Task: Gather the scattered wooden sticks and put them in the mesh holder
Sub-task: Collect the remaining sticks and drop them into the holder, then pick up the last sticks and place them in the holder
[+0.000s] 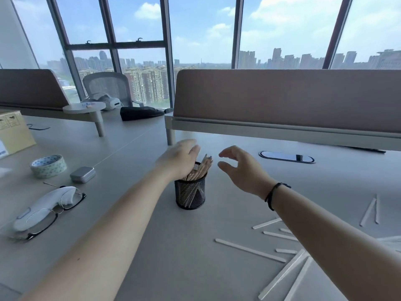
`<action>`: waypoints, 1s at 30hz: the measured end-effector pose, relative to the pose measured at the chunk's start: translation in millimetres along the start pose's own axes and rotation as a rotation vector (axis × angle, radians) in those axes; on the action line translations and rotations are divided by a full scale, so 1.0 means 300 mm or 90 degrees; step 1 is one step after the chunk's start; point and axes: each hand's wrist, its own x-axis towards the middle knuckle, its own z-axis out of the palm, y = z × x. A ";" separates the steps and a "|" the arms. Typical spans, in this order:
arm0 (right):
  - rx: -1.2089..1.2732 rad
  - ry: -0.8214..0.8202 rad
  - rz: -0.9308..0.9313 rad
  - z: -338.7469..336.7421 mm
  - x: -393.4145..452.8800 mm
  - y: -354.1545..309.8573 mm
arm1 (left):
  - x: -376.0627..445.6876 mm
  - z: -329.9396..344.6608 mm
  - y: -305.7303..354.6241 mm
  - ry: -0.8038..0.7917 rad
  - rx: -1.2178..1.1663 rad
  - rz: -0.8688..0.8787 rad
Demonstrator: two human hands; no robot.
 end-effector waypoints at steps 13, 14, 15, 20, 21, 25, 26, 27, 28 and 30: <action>-0.126 -0.040 0.107 -0.327 -0.318 0.296 | -0.362 0.400 0.379 -0.254 0.063 0.266; -0.148 -0.038 0.135 -0.362 -0.359 0.322 | -0.376 0.428 0.368 -0.348 0.124 0.231; -0.167 -0.031 0.152 -0.396 -0.400 0.353 | -0.387 0.449 0.357 -0.410 0.172 0.208; -0.232 -0.001 0.235 -0.523 -0.601 0.486 | -0.387 0.502 0.334 -0.443 0.197 0.195; -0.247 0.006 0.245 -0.530 -0.631 0.512 | -0.380 0.506 0.335 -0.434 0.163 0.191; -0.319 0.015 0.232 -0.514 -0.692 0.569 | -0.350 0.532 0.339 -0.351 0.020 0.174; -0.318 0.018 0.225 -0.505 -0.688 0.571 | -0.342 0.544 0.338 -0.323 -0.004 0.173; -0.314 0.019 0.220 -0.494 -0.681 0.570 | -0.337 0.553 0.339 -0.301 -0.018 0.176; -0.315 0.014 0.215 -0.482 -0.672 0.565 | -0.333 0.562 0.342 -0.284 -0.027 0.183; -0.340 -0.007 0.197 -0.457 -0.653 0.551 | -0.325 0.575 0.353 -0.265 -0.046 0.193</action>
